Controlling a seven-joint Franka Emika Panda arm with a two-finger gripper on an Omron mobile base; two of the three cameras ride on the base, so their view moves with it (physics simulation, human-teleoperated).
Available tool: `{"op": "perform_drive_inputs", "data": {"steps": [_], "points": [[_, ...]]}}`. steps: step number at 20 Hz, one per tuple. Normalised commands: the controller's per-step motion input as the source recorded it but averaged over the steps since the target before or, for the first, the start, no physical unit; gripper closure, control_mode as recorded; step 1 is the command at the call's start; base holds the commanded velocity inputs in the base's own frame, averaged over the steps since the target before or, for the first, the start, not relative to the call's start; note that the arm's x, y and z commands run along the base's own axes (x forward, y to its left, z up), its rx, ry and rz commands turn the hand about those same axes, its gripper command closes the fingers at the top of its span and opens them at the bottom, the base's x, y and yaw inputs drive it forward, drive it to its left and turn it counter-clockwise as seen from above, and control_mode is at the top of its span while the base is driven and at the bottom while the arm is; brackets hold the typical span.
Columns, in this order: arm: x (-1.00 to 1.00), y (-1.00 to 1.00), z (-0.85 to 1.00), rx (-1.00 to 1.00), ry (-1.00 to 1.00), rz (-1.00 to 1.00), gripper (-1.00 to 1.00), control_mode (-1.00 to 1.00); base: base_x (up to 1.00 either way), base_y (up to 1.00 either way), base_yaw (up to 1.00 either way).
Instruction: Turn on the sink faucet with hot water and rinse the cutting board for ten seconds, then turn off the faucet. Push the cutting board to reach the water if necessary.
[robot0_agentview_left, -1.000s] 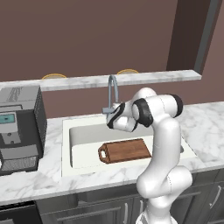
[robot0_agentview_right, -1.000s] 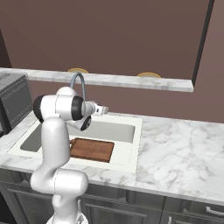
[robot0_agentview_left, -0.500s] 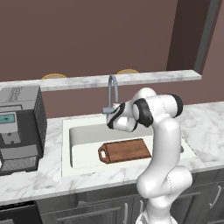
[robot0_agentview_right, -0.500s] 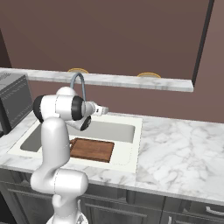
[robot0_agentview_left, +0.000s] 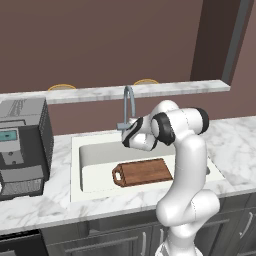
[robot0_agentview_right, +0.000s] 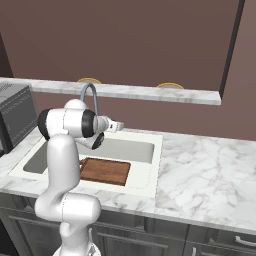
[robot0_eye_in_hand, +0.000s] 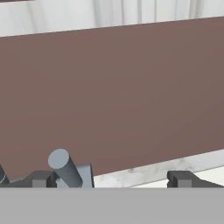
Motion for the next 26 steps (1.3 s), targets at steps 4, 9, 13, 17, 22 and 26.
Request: {"op": "perform_drive_inputs", "data": {"steps": [4, 9, 13, 17, 22, 26], "points": [[0.0, 0.0, 0.0, 0.0, 0.0, 0.0, -1.0, -1.0, 0.0, 0.0, 0.0], [0.0, 0.03, 0.0, 0.0, 0.0, 0.0, -1.0, -1.0, 0.0, 0.0, 0.0], [0.0, 0.1, 0.0, 0.0, 0.0, 0.01, -1.0, -1.0, 0.0, 0.0, 0.0], [0.01, 0.05, 0.0, 0.0, 0.0, 0.0, -1.0, -1.0, 0.0, 0.0, 0.0], [0.04, 0.0, 0.0, 0.0, 0.0, 0.0, -1.0, -1.0, 0.0, 0.0, 0.0], [0.1, 0.0, 0.0, 0.0, 0.0, 0.0, -1.0, -1.0, 0.0, 0.0, 0.0]]}}
